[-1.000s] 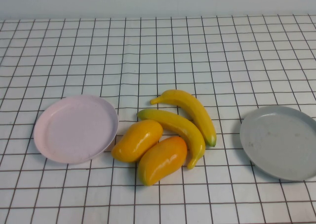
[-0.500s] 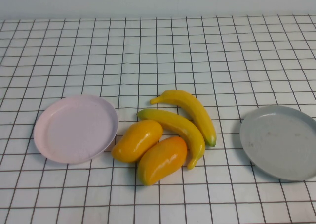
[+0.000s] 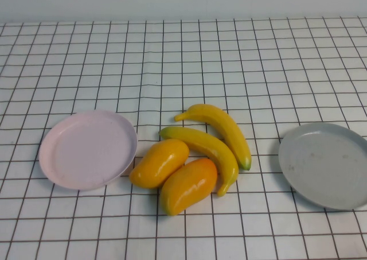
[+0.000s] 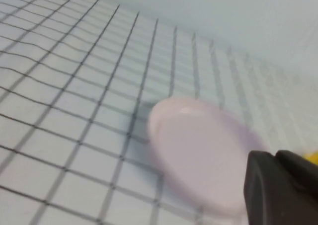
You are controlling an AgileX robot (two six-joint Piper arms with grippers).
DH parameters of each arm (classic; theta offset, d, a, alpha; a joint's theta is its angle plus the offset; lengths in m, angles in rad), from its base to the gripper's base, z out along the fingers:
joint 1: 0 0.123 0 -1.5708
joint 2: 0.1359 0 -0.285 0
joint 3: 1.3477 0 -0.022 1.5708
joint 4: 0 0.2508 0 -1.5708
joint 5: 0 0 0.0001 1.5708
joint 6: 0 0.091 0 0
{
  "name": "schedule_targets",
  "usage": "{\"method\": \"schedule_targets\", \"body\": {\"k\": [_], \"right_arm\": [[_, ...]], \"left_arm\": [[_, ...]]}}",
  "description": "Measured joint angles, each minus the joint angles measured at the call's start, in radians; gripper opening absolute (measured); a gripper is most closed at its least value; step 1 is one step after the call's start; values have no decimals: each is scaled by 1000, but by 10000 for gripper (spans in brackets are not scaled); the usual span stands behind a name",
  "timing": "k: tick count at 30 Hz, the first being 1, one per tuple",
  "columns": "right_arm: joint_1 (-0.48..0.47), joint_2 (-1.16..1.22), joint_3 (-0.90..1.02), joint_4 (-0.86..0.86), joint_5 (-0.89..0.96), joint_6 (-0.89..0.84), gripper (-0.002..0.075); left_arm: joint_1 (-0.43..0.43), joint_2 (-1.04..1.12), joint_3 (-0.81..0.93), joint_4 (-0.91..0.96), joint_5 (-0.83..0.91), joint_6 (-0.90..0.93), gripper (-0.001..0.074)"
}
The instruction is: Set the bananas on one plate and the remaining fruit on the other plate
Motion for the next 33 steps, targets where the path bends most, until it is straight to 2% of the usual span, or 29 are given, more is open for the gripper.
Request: {"method": "schedule_targets", "body": {"k": [3,6,9,19,22,25,33], "right_arm": [[0,0,0,0,0,0,-16],[0,0,0,0,0,0,-16],[0,0,0,0,0,0,-16],[0,0,0,0,0,0,-16],[0,0,0,0,0,0,-16],[0,0,0,0,0,0,-16],[0,0,0,0,0,0,-16]], "left_arm": [[0,0,0,-248,-138,-137,-2],[0,0,0,-383,-243,-186,-1],[0,0,0,-425,-309,-200,-2],[0,0,0,-547,-367,-213,-2],[0,0,-28,-497,-217,-172,-2],[0,20,-149,-410,11,-73,-2],[0,367,-629,-325,452,345,-2]]}}
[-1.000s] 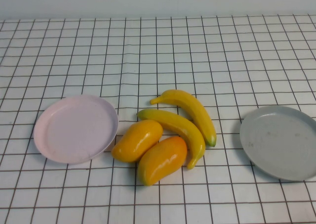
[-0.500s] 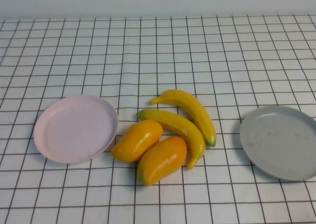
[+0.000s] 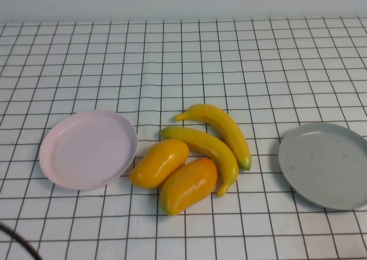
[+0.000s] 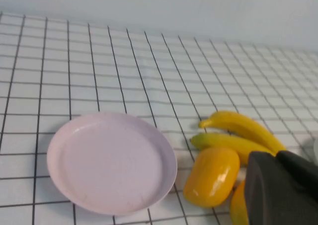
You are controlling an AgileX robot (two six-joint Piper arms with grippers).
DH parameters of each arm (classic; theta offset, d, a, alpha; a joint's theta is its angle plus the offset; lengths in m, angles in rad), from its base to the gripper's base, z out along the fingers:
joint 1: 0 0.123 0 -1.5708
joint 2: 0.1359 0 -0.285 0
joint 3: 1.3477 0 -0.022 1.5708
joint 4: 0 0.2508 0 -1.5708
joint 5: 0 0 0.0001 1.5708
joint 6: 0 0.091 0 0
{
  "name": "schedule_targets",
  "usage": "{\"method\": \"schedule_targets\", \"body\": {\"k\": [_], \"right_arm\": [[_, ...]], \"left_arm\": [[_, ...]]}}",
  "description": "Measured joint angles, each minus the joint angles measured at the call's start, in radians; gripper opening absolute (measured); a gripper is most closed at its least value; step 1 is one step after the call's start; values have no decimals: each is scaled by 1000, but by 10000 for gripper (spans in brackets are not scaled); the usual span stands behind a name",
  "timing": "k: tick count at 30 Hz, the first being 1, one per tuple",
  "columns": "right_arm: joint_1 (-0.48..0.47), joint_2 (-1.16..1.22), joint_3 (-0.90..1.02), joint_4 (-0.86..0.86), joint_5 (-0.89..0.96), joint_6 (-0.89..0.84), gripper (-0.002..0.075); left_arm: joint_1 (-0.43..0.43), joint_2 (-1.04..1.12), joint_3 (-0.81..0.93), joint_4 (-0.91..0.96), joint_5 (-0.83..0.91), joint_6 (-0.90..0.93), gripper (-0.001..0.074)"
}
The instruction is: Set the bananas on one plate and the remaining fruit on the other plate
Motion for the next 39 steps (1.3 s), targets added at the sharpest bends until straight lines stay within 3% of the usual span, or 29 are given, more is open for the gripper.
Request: {"method": "schedule_targets", "body": {"k": [7,10,13,17,19,26,33,39], "right_arm": [[0,0,0,0,0,0,-16],[0,0,0,0,0,0,-16],[0,0,0,0,0,0,-16],[0,0,0,0,0,0,-16],[0,0,0,0,0,0,-16],[0,0,0,0,0,0,-16],[0,0,0,0,0,0,-17],[0,0,0,0,0,0,-16]], "left_arm": [[-4,322,-161,4,112,133,7],[-66,484,-210,13,128,189,77],[-206,633,-260,66,128,212,250],[-376,819,-333,152,131,167,551],[-437,924,-379,186,140,146,621],[-545,1243,-555,285,161,128,662],[-558,1381,-679,435,159,96,663],[-558,1435,-703,436,90,79,663]]}}
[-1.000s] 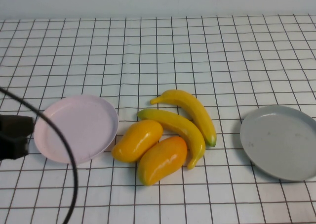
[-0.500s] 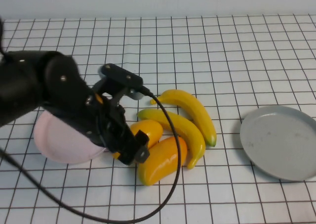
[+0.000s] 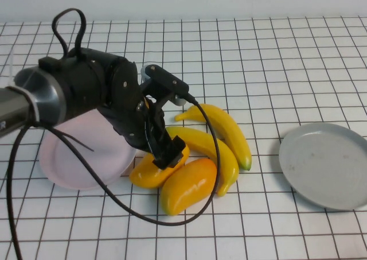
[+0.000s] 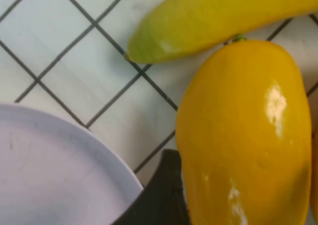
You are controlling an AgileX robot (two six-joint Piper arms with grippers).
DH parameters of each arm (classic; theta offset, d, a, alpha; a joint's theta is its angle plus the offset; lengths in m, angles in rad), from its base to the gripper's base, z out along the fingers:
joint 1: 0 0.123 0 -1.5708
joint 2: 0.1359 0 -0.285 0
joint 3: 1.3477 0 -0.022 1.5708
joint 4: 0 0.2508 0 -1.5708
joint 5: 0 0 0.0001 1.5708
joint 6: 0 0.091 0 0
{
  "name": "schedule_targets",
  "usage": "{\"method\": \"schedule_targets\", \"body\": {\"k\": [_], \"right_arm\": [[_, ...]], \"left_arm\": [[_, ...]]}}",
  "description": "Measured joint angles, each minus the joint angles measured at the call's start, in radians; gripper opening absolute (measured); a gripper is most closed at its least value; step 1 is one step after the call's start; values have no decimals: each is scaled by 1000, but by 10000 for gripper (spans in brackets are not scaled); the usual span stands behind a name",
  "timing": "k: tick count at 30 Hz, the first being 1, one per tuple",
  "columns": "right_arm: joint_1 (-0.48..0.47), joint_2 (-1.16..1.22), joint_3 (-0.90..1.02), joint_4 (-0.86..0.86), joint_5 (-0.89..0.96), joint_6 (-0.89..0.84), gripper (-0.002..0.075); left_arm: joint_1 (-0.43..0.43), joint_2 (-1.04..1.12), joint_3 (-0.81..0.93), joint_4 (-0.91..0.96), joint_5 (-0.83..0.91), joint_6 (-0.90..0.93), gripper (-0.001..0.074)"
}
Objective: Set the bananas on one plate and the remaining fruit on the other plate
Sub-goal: Put one type of fruit in the left plate
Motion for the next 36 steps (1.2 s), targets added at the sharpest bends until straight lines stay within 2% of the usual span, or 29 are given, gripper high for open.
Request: {"method": "schedule_targets", "body": {"k": [11,15,17,24,28,33,36], "right_arm": [[0,0,0,0,0,0,-16],[0,0,0,0,0,0,-16],[0,0,0,0,0,0,-16],[0,0,0,0,0,0,-16],[0,0,0,0,0,0,-16],[0,0,0,0,0,0,-16],[0,0,0,0,0,0,-16]], "left_arm": [[0,118,-4,-4,-33,-2,652],[0,129,-16,5,-33,-15,554],[0,129,-44,25,-23,-29,540],[7,70,-216,175,156,-135,540],[91,0,-192,192,171,-198,540],[250,-24,-16,226,62,-297,540],[292,-24,63,229,8,-315,540]]}}
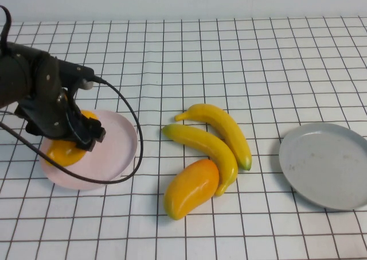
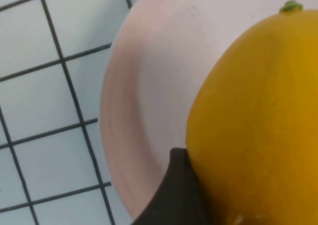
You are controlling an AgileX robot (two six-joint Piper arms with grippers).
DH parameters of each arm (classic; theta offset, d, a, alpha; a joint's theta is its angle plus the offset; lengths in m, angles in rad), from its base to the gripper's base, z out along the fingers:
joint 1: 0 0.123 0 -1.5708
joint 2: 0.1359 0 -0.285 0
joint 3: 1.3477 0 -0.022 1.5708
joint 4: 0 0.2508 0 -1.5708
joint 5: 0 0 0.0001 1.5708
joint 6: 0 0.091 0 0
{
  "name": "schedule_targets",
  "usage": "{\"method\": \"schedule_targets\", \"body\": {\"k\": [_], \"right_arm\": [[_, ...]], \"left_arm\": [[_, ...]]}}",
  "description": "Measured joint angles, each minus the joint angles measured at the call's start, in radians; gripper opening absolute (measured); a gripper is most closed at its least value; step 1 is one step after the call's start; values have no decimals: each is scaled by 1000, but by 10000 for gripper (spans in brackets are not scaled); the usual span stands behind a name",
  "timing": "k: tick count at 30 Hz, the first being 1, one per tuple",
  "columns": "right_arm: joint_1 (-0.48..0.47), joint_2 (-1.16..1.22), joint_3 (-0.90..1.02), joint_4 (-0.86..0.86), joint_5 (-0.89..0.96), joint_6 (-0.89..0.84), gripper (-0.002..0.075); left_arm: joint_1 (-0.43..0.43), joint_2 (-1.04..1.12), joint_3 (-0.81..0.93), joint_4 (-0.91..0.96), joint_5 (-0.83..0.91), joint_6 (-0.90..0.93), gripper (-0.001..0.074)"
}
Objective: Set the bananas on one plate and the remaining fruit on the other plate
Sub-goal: Put one type of fruit in the left plate
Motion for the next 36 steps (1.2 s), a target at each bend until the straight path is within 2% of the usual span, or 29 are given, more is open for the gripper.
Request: {"method": "schedule_targets", "body": {"k": [3,8,16,19,24,29,36], "right_arm": [[0,0,0,0,0,0,-16],[0,0,0,0,0,0,-17],[0,0,0,0,0,0,-16],[0,0,0,0,0,0,-16],[0,0,0,0,0,0,-16],[0,0,0,0,0,0,-16],[0,0,0,0,0,0,-16]], "left_arm": [[2,2,33,-15,-47,-6,545],[2,2,38,-25,-108,-23,627],[-11,-31,15,15,-49,-29,648],[-71,-69,-28,60,33,-29,648],[-237,-98,-86,57,153,-25,648],[-392,-79,-88,-63,146,58,648],[-505,-12,-88,-148,131,125,648]]}}
